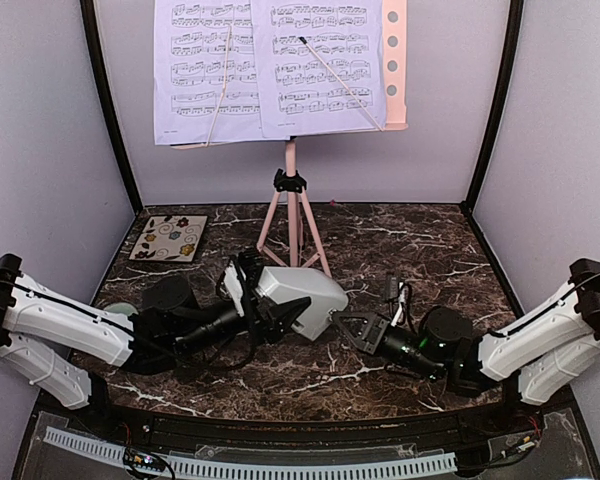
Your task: Set up the instrument practice props
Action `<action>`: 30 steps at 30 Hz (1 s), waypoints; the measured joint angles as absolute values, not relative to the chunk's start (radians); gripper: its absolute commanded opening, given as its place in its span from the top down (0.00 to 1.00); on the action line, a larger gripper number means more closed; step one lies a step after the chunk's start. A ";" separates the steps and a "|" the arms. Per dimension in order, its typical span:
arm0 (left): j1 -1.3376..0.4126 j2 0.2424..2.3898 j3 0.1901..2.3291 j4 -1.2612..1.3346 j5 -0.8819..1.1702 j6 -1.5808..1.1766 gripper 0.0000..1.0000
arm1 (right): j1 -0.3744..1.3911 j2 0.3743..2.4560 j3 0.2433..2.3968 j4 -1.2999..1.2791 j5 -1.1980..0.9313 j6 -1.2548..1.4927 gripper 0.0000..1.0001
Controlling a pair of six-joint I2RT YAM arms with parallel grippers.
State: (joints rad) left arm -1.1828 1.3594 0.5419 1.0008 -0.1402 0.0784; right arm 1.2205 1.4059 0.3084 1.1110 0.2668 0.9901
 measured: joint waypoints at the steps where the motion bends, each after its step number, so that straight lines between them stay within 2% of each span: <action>1: -1.184 1.364 0.554 0.975 -0.158 0.066 0.84 | 1.216 1.412 0.309 1.105 0.268 0.993 0.91; 3: -1.188 1.374 0.580 0.925 -0.187 0.037 0.84 | 1.206 1.417 0.312 1.084 0.268 0.995 0.73; 4: -1.190 1.381 0.597 0.896 -0.200 0.022 0.84 | 1.202 1.417 0.312 1.074 0.271 1.003 0.58; 6: -1.194 1.398 0.629 0.820 -0.220 -0.008 0.84 | 1.182 1.416 0.311 1.047 0.295 0.998 0.38; 7: -1.195 1.410 0.640 0.791 -0.227 -0.021 0.84 | 1.173 1.415 0.307 1.039 0.298 0.998 0.25; 9: -1.197 1.444 0.663 0.739 -0.240 -0.051 0.84 | 1.164 1.402 0.286 1.024 0.303 0.992 0.12; 16: -1.199 1.577 0.712 0.615 -0.262 -0.141 0.83 | 1.164 1.253 0.245 0.878 0.310 0.946 0.01; 22: -1.198 1.650 0.816 0.541 -0.274 -0.188 0.77 | 1.161 1.063 0.295 0.589 0.382 0.888 0.00; 24: -1.198 1.659 0.836 0.521 -0.273 -0.197 0.69 | 1.157 1.030 0.344 0.486 0.403 0.864 0.00; 27: -1.198 1.671 0.866 0.487 -0.266 -0.215 0.49 | 1.151 0.987 0.406 0.379 0.421 0.821 0.00; 30: -1.198 1.679 0.886 0.451 -0.242 -0.225 0.34 | 1.140 0.955 0.456 0.297 0.424 0.779 0.00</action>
State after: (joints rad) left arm -1.1976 1.6794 0.8860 0.4515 -0.2420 -0.2249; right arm 1.1400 0.9546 0.4561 0.2966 0.4244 0.7788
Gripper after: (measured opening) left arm 0.721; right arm 0.999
